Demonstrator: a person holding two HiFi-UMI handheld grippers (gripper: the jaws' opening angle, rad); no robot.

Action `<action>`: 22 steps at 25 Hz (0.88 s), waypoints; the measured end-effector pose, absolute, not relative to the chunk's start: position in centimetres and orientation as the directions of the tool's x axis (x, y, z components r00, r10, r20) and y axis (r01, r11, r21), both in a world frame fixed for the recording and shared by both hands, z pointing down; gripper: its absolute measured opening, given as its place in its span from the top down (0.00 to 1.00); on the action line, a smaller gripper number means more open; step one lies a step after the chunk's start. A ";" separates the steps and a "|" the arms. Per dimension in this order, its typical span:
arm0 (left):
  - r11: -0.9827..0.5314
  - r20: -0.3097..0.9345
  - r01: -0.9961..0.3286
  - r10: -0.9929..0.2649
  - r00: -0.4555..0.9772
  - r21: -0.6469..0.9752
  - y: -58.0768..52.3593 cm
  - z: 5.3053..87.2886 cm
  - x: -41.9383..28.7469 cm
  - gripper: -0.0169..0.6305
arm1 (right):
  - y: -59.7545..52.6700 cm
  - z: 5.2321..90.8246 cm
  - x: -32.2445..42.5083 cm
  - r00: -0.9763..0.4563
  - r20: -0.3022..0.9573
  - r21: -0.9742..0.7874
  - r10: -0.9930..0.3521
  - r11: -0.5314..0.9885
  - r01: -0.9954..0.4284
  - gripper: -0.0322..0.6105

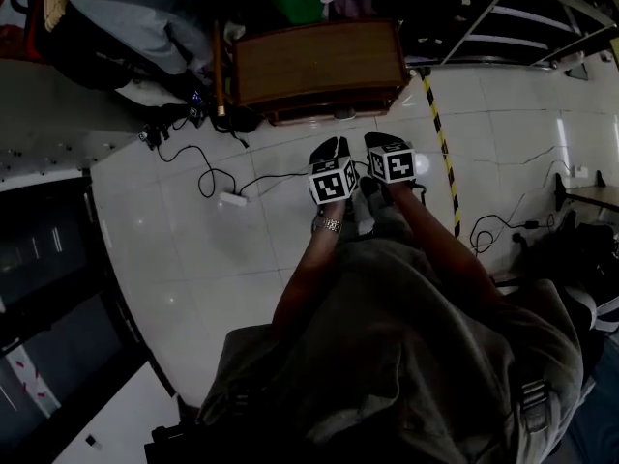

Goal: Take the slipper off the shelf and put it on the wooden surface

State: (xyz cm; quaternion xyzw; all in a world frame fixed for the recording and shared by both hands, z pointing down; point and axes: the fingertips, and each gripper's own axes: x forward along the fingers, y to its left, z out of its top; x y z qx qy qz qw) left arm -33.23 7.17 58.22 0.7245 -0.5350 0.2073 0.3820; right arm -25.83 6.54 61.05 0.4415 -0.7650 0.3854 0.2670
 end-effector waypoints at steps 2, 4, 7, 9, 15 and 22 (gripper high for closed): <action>-0.188 0.706 -0.928 -0.606 0.367 0.321 9.0 56.9 -32.8 0.89 | 8.5 59.1 -26.0 -0.442 0.749 -0.333 -0.493 0.296 -0.895 0.95; -0.222 0.703 -0.925 -0.602 0.378 0.307 10.8 56.0 -33.0 0.89 | 10.7 57.9 -26.6 -0.423 0.743 -0.334 -0.519 0.260 -0.906 0.95; -0.233 0.698 -0.919 -0.599 0.393 0.318 12.4 55.7 -33.5 0.89 | 13.5 57.0 -28.1 -0.440 0.744 -0.353 -0.502 0.264 -0.898 0.89; -0.227 0.698 -0.920 -0.601 0.390 0.319 13.2 55.5 -33.9 0.89 | 14.8 56.3 -29.0 -0.453 0.748 -0.340 -0.485 0.307 -0.889 0.89; -0.190 0.710 -0.934 -0.609 0.354 0.303 12.4 54.9 -33.8 0.89 | 13.7 54.7 -28.6 -0.451 0.739 -0.306 -0.501 0.347 -0.887 0.95; -0.186 0.713 -0.927 -0.595 0.370 0.326 11.9 53.5 -32.9 0.89 | 13.0 53.3 -27.6 -0.442 0.732 -0.293 -0.518 0.346 -0.891 0.95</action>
